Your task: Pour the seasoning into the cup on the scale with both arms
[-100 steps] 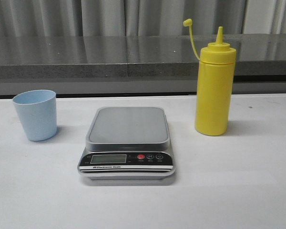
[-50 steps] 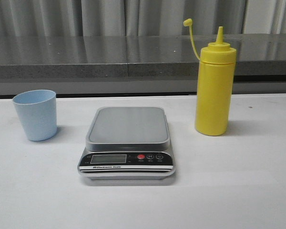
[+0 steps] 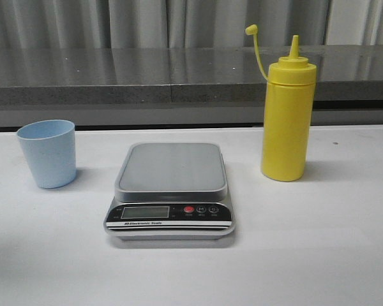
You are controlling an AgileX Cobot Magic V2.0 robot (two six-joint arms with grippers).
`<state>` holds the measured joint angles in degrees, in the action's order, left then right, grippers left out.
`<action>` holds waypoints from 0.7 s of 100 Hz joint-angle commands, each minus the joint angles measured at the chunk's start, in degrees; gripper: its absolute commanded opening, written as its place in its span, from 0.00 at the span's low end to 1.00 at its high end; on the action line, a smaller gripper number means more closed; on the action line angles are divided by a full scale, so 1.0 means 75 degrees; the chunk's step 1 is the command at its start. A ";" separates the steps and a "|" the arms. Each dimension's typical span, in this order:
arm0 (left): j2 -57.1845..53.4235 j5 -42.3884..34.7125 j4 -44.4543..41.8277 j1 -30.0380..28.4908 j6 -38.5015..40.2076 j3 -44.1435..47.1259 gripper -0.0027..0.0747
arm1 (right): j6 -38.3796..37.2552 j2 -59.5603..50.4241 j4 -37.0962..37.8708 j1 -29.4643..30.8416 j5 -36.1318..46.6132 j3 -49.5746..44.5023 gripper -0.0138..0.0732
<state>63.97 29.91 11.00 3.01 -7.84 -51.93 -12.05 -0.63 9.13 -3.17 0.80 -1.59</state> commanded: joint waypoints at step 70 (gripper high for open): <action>0.4133 0.1480 0.0156 0.0473 -0.0030 -0.3061 0.63 | -0.0004 -0.0157 0.0057 0.0061 0.0552 0.0135 0.08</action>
<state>94.87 43.09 11.39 6.14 -7.98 -72.40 -12.05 -0.63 9.13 -3.17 0.80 -1.59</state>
